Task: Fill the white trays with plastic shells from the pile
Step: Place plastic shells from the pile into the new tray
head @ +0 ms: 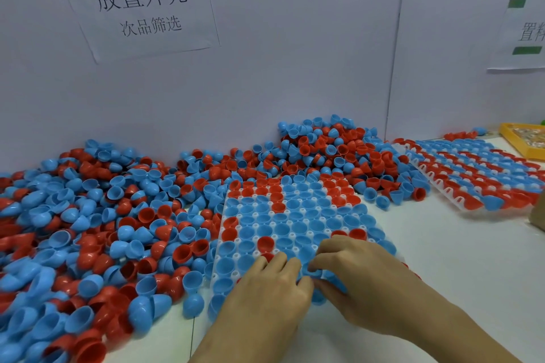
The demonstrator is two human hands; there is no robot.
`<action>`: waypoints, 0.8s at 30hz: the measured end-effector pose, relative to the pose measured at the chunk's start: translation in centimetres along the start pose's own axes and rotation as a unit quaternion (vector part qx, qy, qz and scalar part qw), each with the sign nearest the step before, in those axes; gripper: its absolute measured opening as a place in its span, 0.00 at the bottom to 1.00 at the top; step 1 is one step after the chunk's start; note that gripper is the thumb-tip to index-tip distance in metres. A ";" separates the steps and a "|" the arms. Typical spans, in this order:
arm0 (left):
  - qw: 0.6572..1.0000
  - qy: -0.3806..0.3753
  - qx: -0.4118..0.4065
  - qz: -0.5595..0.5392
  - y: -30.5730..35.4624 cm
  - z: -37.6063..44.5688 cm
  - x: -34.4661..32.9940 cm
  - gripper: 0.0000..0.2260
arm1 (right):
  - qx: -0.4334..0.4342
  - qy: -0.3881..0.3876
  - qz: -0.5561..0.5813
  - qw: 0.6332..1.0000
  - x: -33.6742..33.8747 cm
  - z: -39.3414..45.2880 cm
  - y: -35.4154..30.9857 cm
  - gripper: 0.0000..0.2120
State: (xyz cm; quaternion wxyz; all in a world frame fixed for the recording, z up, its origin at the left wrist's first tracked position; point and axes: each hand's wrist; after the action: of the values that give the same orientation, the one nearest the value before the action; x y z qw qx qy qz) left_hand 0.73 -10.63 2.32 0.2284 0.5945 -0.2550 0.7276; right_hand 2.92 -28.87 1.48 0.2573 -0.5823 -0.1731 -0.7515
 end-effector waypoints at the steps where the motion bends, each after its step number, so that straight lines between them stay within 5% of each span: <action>1: 1.000 0.002 -0.003 0.017 0.2 0.1 0.2 0.08 | -0.003 0.009 -0.004 1.000 0.1 0.0 0.1 0.13; 20: 1.000 0.001 0.001 -0.031 -0.3 -0.6 0.4 0.17 | -0.017 0.016 0.000 1.000 -0.1 0.5 0.9 0.15; 24: 0.995 0.093 -0.007 -0.039 -0.8 -1.2 -1.3 0.18 | -0.011 0.011 0.005 1.000 -0.3 0.5 1.1 0.15</action>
State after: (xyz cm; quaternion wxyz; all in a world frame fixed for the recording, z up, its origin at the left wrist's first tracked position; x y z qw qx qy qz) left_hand 0.55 -9.27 0.93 0.2831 0.5322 -0.2144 0.7685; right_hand 4.01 -29.38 1.30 0.2565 -0.5775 -0.1593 -0.7585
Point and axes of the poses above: each hand's wrist, its own z-axis towards the middle knuckle, its own x-axis out of the back of the hand, y = z × x, and after that the axes turned 6 degrees about -z, right-handed
